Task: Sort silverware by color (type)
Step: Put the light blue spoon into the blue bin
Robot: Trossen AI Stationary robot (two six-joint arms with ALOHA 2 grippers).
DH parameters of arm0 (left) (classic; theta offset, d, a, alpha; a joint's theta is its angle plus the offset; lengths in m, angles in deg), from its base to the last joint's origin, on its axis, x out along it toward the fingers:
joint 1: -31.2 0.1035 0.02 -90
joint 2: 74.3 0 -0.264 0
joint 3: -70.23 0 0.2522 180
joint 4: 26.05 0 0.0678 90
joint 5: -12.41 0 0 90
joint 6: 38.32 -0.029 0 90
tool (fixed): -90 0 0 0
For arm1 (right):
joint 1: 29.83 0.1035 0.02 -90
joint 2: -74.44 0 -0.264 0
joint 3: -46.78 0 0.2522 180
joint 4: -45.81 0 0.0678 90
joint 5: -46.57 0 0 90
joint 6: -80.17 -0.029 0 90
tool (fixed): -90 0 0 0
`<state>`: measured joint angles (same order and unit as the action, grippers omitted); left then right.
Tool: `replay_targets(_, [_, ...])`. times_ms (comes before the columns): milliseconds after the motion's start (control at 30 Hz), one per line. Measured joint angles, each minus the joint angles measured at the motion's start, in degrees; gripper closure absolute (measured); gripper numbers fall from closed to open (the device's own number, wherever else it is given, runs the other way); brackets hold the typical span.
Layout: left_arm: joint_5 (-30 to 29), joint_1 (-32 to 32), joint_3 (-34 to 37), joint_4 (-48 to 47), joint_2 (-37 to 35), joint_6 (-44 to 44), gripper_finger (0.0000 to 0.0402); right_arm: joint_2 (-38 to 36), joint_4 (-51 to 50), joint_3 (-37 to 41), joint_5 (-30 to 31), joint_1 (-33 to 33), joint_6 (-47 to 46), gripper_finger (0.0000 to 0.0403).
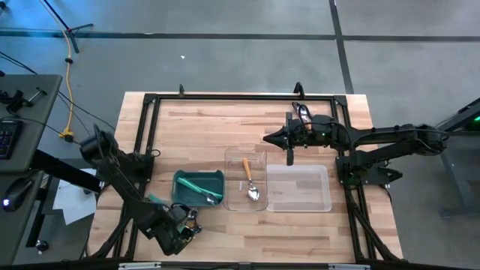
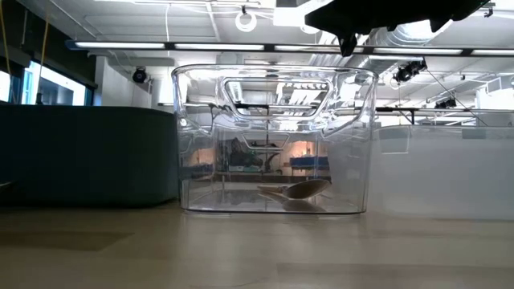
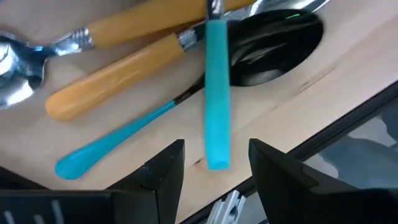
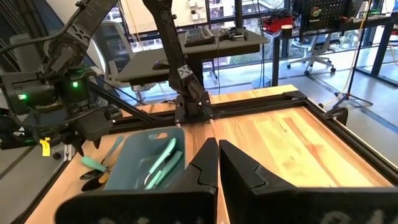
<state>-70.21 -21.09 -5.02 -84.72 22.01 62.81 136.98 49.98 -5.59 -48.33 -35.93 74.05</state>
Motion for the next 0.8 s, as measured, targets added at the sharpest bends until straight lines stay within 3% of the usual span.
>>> replay_targets(233, [-0.1, -1.1, 0.0, 2.1, 2.4, 4.6, 0.0232, 0.0, -1.4, 0.0, 0.0, 0.0, 0.2, 0.0403])
replay_targets(800, [-0.1, -1.1, 0.0, 7.1, 8.7, 5.2, 0.0232, 0.0, -2.3, 0.0, 0.3, 0.0, 0.2, 0.0403])
